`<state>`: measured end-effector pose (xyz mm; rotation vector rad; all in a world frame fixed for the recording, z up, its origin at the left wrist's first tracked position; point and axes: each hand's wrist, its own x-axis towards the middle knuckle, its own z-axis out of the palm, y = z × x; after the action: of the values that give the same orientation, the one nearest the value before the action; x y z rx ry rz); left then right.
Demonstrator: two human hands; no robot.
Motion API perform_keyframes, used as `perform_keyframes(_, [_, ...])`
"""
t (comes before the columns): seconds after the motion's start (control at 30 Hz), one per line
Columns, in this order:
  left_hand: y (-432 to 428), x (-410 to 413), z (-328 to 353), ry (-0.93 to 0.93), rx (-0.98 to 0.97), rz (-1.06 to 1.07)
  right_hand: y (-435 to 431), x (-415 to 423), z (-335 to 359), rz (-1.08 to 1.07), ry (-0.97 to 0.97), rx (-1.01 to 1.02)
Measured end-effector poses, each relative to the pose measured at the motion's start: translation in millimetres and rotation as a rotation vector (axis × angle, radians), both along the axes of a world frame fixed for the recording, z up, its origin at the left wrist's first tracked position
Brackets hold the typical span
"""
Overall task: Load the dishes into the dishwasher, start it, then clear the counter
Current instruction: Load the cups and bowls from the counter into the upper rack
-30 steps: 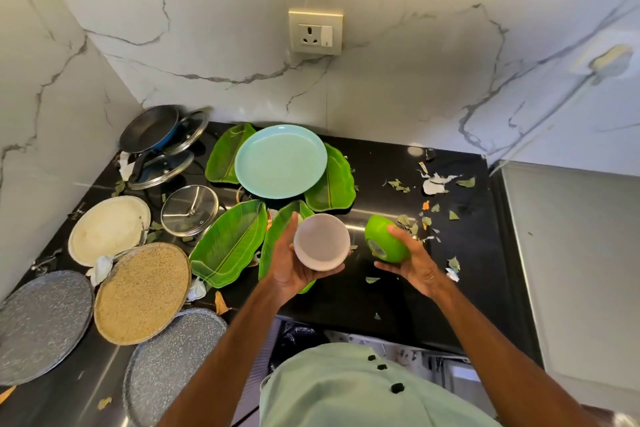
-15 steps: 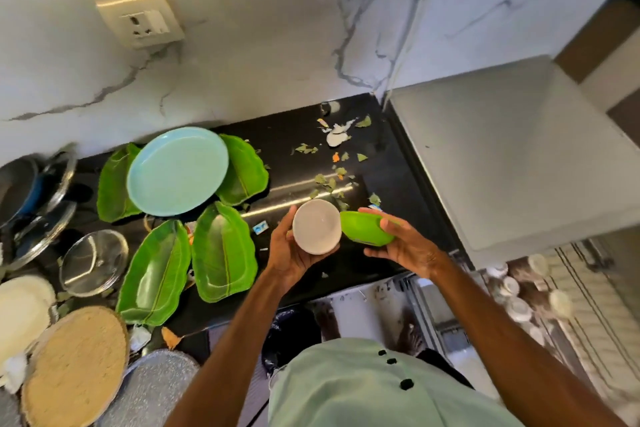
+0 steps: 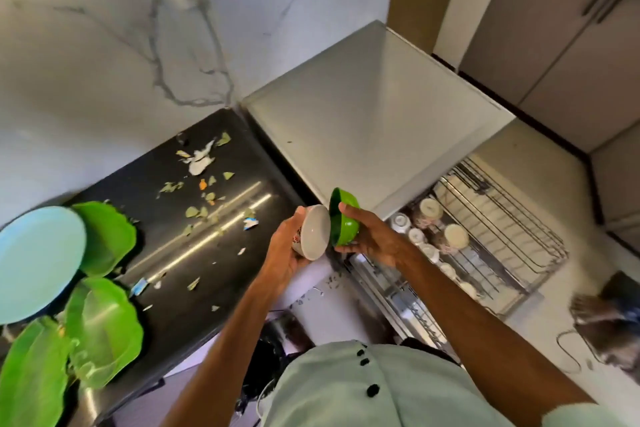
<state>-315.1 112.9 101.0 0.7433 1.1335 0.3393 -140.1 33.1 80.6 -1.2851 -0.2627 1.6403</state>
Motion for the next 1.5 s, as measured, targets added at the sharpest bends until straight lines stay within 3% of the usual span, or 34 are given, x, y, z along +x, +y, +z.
perform_keyframes(0.13, [-38, 77, -19, 0.113, 0.055, -0.114, -49, 61, -13, -0.090, -0.001, 0.004])
perform_keyframes(0.33, [-79, 187, -37, 0.194, -0.015, -0.327, -129, 145, -40, -0.362, 0.074, -0.060])
perform_keyframes(0.6, [-104, 280, -73, 0.136, -0.198, -0.641, -191, 208, -75, -0.692, 0.226, -0.102])
perform_keyframes(0.83, [-91, 343, -150, 0.152, -0.211, -0.762, -204, 246, -146, -0.965, 0.234, -0.240])
perform_keyframes(1.0, [-79, 395, -208, 0.319, 0.020, -0.715, -192, 271, -201, -1.104, 0.273, -0.265])
perform_keyframes(1.33, [-61, 484, -278, 0.542, 0.724, -0.680, -131, 317, -276, -1.099, 0.034, -0.300])
perform_keyframes(1.5, [-44, 500, -312, 0.618, 0.832, -0.650, -122, 325, -292, -1.112, -0.016, -0.288])
